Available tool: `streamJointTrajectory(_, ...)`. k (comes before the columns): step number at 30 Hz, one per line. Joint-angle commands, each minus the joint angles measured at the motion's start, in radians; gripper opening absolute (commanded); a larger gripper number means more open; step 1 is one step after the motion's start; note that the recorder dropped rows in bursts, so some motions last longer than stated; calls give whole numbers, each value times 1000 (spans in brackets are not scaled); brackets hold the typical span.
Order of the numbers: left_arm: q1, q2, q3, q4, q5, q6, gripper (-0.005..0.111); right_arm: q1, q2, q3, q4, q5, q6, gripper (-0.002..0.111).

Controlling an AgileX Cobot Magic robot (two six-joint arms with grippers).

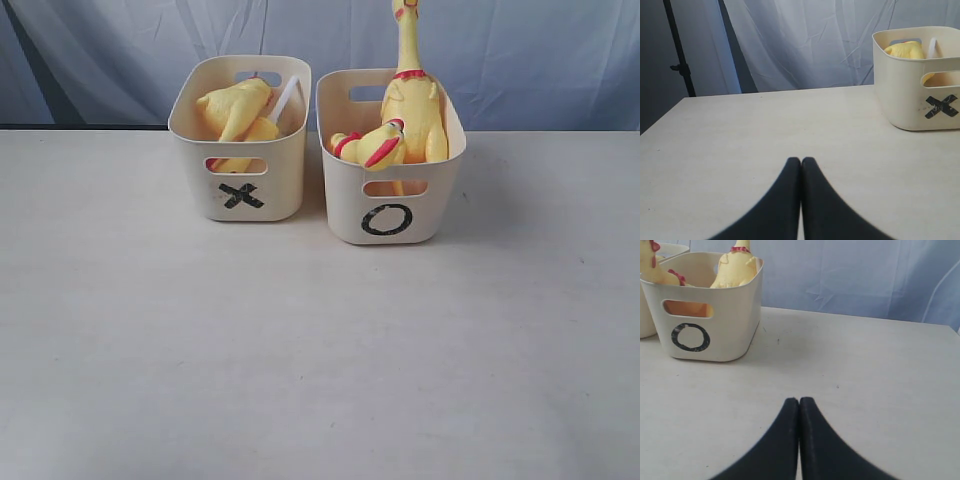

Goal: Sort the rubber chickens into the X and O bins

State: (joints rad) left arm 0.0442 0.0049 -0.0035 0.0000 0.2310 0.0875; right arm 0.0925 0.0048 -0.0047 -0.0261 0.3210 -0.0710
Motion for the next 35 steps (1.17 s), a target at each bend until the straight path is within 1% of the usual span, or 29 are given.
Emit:
streamJointTrajectory(1,-7,-5,3,-6,1,1,0,3,-5,5,1,-1,-2,0)
streamJointTrajectory(9,-9,-5,3,-6,1,1,0,3,-5,5,1,-1,-2,0)
streamJointTrajectory(11,-28,-5,3,0,1,1,0,3,-5,5,1,-1,-2,0)
streamJointTrajectory(12,-52,-5,3,0,1,1,0,3,-5,5,1,-1,-2,0)
streamJointTrajectory(14,-66,-5,3,0,1,1,0,3,-5,5,1,-3,-2,0)
streamJointTrajectory(35,-64,-5,3,0,1,1,0,3,-5,5,1,0,-2,0)
